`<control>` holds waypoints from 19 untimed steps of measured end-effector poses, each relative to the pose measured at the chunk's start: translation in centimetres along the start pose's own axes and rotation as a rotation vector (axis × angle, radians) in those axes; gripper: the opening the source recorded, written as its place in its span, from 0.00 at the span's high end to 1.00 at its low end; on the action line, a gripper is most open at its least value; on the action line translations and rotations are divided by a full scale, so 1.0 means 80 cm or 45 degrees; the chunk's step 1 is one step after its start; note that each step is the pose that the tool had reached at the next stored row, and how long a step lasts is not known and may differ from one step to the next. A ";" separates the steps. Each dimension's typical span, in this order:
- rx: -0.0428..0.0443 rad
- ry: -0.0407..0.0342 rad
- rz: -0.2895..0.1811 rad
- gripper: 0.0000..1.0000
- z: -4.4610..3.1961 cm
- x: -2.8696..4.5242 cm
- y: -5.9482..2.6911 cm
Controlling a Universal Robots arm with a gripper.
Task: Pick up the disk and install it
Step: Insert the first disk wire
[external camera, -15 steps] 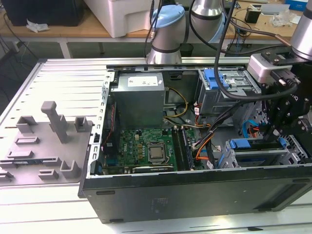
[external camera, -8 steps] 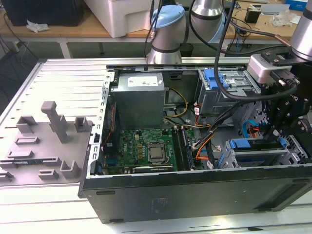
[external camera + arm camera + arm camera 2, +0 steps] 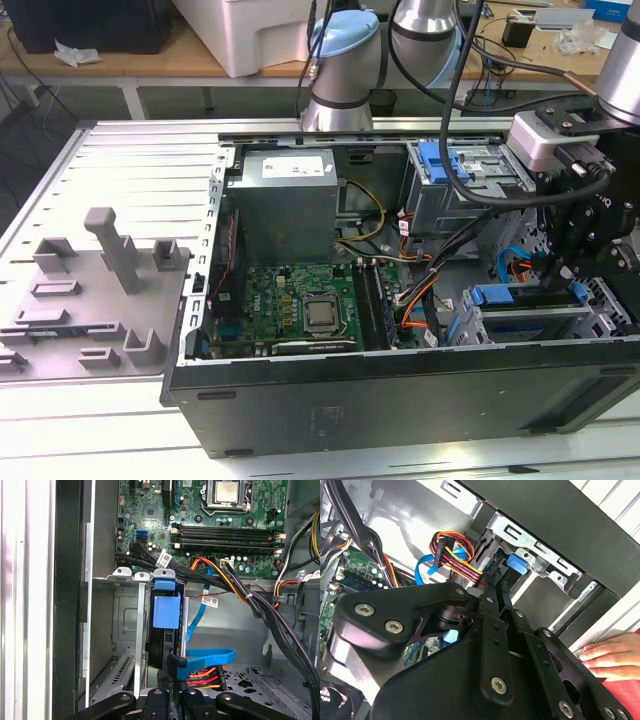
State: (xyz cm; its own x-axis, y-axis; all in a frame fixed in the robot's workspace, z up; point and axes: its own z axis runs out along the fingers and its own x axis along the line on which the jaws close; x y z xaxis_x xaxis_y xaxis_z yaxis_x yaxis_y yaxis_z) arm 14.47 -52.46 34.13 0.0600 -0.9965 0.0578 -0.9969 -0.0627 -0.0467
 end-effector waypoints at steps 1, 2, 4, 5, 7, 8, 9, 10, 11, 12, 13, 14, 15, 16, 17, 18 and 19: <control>0.000 0.0001 0.000 0.83 0.0000 0.0000 0.000; 0.000 0.0002 0.001 0.83 0.0001 0.0000 0.000; 0.000 0.0001 0.003 0.83 0.0004 0.0000 0.000; 0.000 0.0003 0.005 0.83 0.0005 0.0000 0.000; -0.001 0.0006 0.011 0.83 0.0006 0.0000 0.000; -0.001 0.0005 0.012 0.83 0.0007 0.0000 0.000; -0.001 0.0006 0.013 0.83 0.0007 0.0000 0.000; -0.001 0.0008 0.015 0.83 0.0007 0.0000 0.000; -0.001 0.0001 0.018 0.83 0.0011 0.0000 0.000; -0.002 0.0004 0.022 0.83 0.0010 0.0000 0.000; -0.002 0.0010 0.026 0.83 0.0009 0.0000 0.000; -0.002 0.0012 0.028 0.83 0.0008 0.0000 0.000; -0.002 0.0014 0.031 0.83 0.0008 0.0000 0.000; -0.002 0.0015 0.034 0.83 0.0008 0.0000 0.000; -0.002 0.0017 0.036 0.83 0.0008 0.0000 0.000; -0.003 0.0018 0.038 0.83 0.0008 0.0000 0.000; -0.003 0.0019 0.040 0.83 0.0008 0.0000 0.000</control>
State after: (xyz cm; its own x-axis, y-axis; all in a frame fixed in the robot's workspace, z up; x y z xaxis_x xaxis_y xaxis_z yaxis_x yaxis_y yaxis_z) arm 14.47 -52.47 34.06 0.0289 -0.9979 0.0578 -0.9984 -0.0316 -0.0464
